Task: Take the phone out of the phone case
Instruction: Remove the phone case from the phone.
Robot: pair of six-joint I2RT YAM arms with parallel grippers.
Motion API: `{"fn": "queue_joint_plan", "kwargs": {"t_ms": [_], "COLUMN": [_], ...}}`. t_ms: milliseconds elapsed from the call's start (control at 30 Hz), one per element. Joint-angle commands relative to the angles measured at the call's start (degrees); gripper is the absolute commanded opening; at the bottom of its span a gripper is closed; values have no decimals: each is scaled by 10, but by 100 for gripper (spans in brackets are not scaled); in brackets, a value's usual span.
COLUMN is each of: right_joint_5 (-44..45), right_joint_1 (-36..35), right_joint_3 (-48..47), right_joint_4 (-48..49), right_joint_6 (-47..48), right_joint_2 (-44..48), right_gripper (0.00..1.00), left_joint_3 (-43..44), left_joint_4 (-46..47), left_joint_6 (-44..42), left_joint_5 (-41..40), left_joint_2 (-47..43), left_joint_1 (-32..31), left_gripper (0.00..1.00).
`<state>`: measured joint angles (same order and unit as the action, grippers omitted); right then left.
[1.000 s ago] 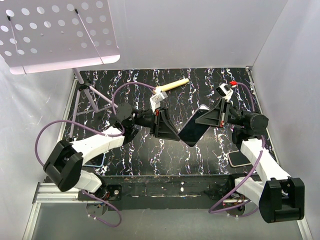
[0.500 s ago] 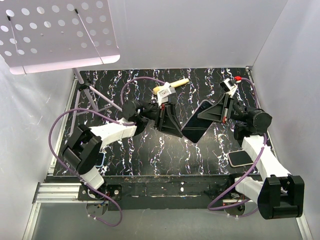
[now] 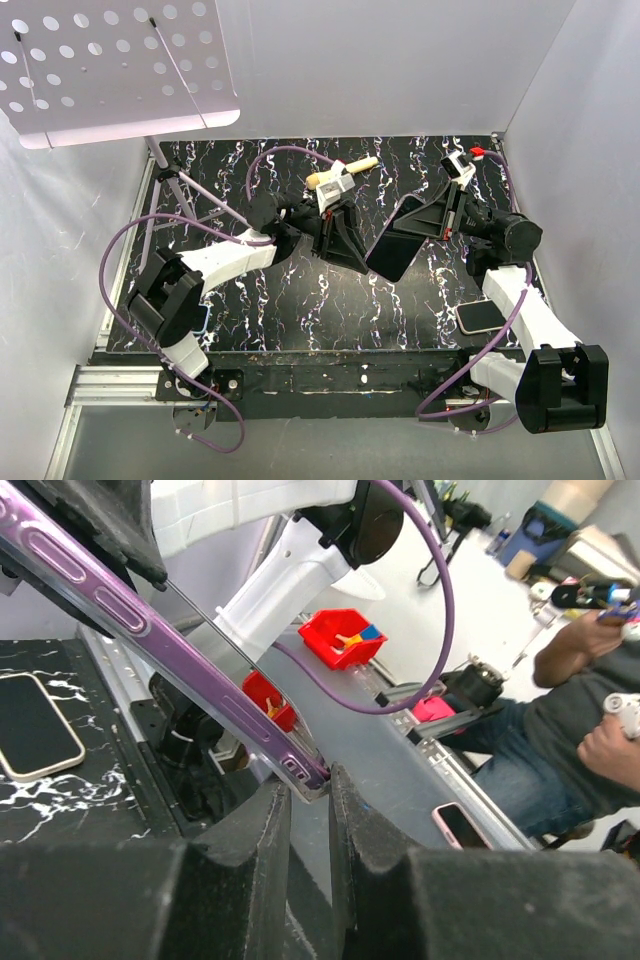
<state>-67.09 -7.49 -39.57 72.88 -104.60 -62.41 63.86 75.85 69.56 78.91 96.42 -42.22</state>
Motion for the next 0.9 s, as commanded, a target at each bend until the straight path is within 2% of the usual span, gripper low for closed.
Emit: {"fn": "queue_joint_plan", "kwargs": {"t_ms": [0, 67, 200, 233, 300, 367, 400, 467, 567, 667, 767, 867], "right_joint_5": [96, 106, 116, 119, 123, 126, 129, 125, 131, 132, 140, 169], "right_joint_1": [-47, -50, -60, -62, -63, -63, -64, -64, -66, -67, -67, -67], "right_joint_3": [-51, -60, -71, -71, -64, -54, -51, -48, -48, -55, -46, -27], "right_joint_4": [192, 192, 191, 191, 192, 191, 191, 189, 186, 172, 102, 33], "right_joint_6": [-267, -273, -290, -293, -298, -298, -300, -295, -293, -281, -216, -144], "right_joint_2": [23, 20, 18, 17, 17, 16, 16, 16, 16, 18, 40, 67], "right_gripper": [1, 1, 1, 1, 1, 1, 1, 1, 1, 1, 1, 1], "left_joint_3": [0, 3, -7, -6, 10, 21, 27, 38, 47, 53, 39, 29], "left_joint_4": [-150, -172, -138, -154, -223, -319, -371, -445, -485, -557, -682, -800], "left_joint_6": [-218, -247, -270, -289, -338, -418, -486, -541, -550, -527, -473, -451], "left_joint_5": [-70, -74, -83, -88, -91, -109, -119, -135, -174, -292, -502, -631], "left_joint_2": [4, 1, -3, -5, -8, -21, -29, -40, -48, -62, -92, -119], "left_joint_1": [5, 5, 7, 13, 17, 18, 18, 18, 21, 21, 17, -12], "left_gripper": [0, 0, 0, 0, 0, 0, 0, 0, 0, 0, 0, 0]}}
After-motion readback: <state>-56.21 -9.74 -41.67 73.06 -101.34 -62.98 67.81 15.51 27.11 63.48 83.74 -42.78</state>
